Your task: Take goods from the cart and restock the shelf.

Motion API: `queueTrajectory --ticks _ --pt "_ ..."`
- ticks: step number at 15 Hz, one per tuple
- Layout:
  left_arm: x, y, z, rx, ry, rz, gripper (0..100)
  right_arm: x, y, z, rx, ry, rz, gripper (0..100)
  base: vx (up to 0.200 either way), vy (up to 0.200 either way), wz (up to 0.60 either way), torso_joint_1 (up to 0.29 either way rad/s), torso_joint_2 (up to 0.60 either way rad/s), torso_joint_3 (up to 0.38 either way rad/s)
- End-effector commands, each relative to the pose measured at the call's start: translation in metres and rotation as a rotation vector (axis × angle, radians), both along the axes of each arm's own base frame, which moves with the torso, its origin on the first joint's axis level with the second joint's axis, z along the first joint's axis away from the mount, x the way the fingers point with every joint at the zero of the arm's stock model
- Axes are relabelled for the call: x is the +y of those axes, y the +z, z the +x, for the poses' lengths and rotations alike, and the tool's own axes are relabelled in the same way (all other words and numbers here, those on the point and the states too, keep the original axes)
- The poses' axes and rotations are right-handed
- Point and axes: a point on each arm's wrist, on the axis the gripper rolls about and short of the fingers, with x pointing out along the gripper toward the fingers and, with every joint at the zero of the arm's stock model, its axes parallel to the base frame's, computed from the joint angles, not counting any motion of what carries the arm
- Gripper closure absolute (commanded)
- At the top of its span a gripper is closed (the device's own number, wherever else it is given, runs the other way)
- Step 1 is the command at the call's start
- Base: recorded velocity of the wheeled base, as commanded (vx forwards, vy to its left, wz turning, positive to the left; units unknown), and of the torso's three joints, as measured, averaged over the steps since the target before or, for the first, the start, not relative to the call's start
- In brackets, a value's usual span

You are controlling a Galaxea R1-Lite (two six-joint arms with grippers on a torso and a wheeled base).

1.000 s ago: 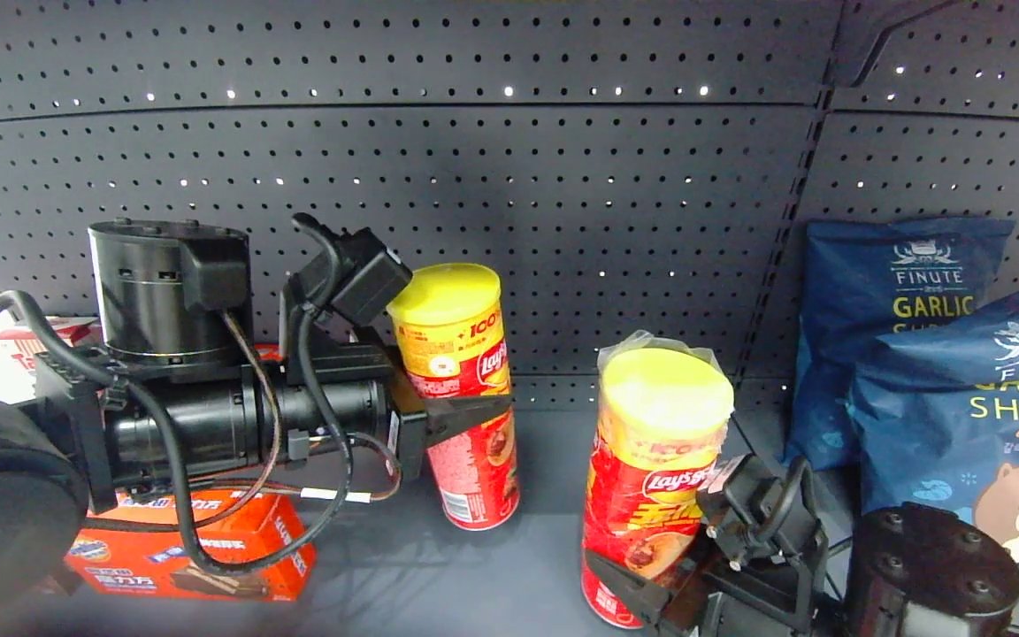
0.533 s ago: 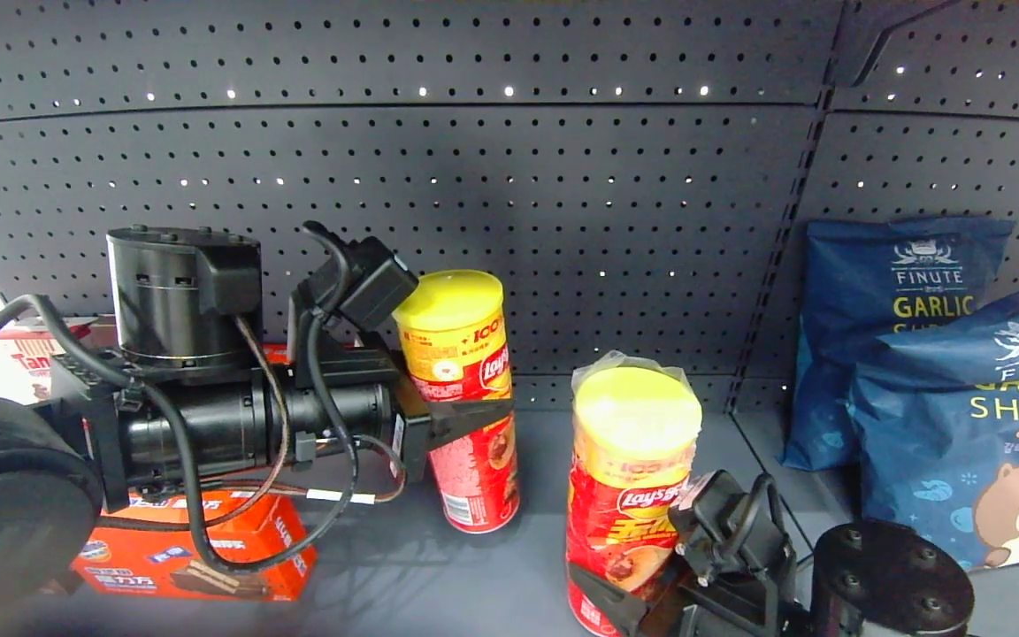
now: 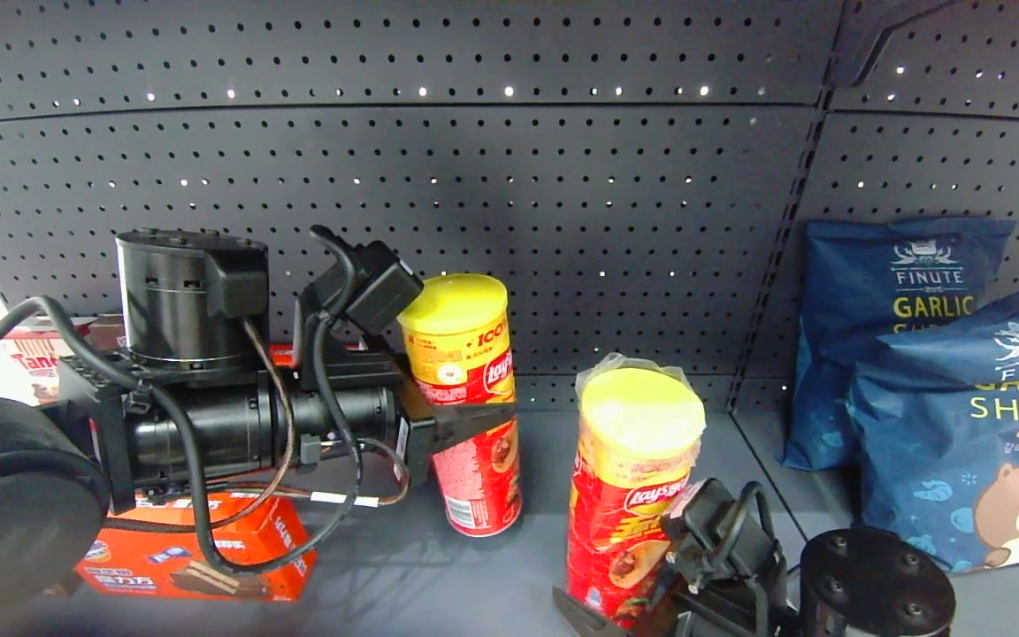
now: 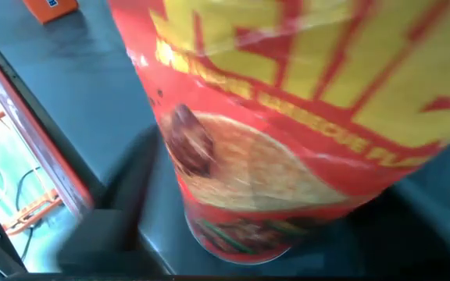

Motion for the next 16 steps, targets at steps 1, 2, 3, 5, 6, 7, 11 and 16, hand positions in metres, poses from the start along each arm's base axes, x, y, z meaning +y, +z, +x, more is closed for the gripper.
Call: queueTrajectory --ticks 1,2,3,5,6,7,11,16 --pt "-0.001 0.0 0.0 0.0 -0.002 0.0 100 -0.002 0.001 -0.001 -0.003 -0.003 0.003 0 0.0 0.0 0.0 0.0 0.0 0.0" --pt "-0.001 0.0 0.0 0.0 -0.004 0.0 100 -0.005 0.004 -0.003 -0.01 -0.013 0.007 0 0.0 0.0 0.0 0.0 0.0 0.0" --pt "-0.001 0.0 -0.001 -0.001 -0.004 0.0 100 -0.007 0.007 -0.004 -0.018 -0.028 0.012 0 0.0 0.0 0.0 0.0 0.0 0.0" --pt "-0.001 0.0 -0.001 -0.001 -0.004 0.0 100 -0.022 0.016 -0.015 -0.039 -0.038 0.029 0 0.0 0.0 0.0 0.0 0.0 0.0" --pt "-0.001 0.001 -0.001 -0.003 -0.004 -0.001 100 -0.031 0.019 -0.022 -0.046 -0.037 0.035 0 0.0 0.0 0.0 0.0 0.0 0.0" --pt "-0.002 0.001 -0.001 -0.003 -0.007 -0.001 100 -0.043 0.02 -0.03 -0.047 -0.038 0.033 0 0.0 0.0 0.0 0.0 0.0 0.0" --pt "-0.001 0.0 -0.001 -0.001 -0.007 0.0 100 -0.085 0.027 -0.059 -0.106 -0.032 0.039 0 0.0 0.0 0.0 0.0 0.0 0.0" --pt "-0.001 0.001 -0.001 -0.005 -0.007 -0.001 100 -0.107 0.031 -0.046 -0.122 -0.186 0.041 0 0.0 0.0 0.0 0.0 0.0 0.0"
